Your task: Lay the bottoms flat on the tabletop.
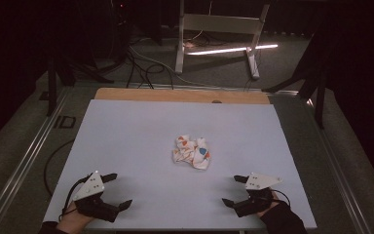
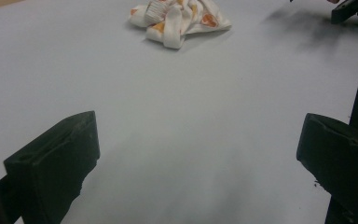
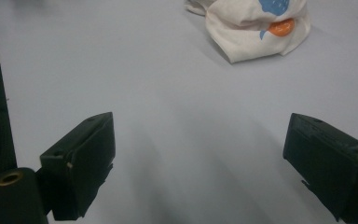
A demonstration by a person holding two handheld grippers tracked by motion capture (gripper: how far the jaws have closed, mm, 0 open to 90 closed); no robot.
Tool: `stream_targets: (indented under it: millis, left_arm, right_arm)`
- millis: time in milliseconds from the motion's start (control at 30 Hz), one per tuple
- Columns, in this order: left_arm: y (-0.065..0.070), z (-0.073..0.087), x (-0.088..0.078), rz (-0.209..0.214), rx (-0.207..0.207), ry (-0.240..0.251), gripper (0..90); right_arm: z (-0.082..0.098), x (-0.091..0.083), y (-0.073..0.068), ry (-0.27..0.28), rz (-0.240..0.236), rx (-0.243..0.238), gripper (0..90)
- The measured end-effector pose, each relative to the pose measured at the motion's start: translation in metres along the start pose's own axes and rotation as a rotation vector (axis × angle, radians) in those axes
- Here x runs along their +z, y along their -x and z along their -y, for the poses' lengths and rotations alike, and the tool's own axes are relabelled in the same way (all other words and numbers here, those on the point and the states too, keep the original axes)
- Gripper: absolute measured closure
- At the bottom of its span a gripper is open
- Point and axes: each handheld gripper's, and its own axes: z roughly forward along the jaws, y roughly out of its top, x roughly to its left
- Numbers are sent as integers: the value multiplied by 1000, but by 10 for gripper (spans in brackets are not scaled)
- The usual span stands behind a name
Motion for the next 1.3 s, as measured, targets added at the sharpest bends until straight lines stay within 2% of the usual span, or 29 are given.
stream_targets:
  millis: [200, 267, 367, 533, 600, 633, 767, 800, 900, 1033, 1100, 1300]
  left_arm:
    - [1, 0, 2, 10, 8, -10, 1]
    - [2, -1, 4, 19, 15, -16, 1]
    - [4, -3, 5, 52, 14, -23, 1]
    - [7, -7, 7, 87, 24, -26, 1]
    - [10, -10, 8, 104, 33, -28, 1]
    - [14, -14, 9, 118, 52, -30, 0]
    - [21, -22, 11, 151, 67, -24, 1]
    - [21, -22, 11, 151, 67, -24, 1]
    - [27, -33, 10, 161, 100, -19, 0]
    - [28, -40, 7, 168, 99, 3, 0]
    - [27, -46, 6, 161, 102, 9, 1]
    - [26, -58, 5, 162, 100, 29, 1]
  right_arm:
    - [0, -1, 0, -10, 0, -2, 93]
    - [-1, -1, -3, -29, -3, -7, 93]
    - [-1, 0, -5, -53, -20, -9, 93]
    - [-3, 2, -8, -56, -47, -21, 93]
    - [-6, 2, -11, -62, -55, -22, 93]
    - [-10, 0, -15, -66, -75, -41, 108]
    - [-17, -3, -19, -59, -92, -42, 109]
    - [-17, -3, -19, -59, -92, -42, 109]
    - [-27, -8, -23, -43, -113, -42, 109]
    - [-35, -13, -26, -22, -127, -37, 108]
    - [-41, -17, -26, 10, -139, -24, 109]
    - [-53, -23, -23, 50, -114, -16, 112]
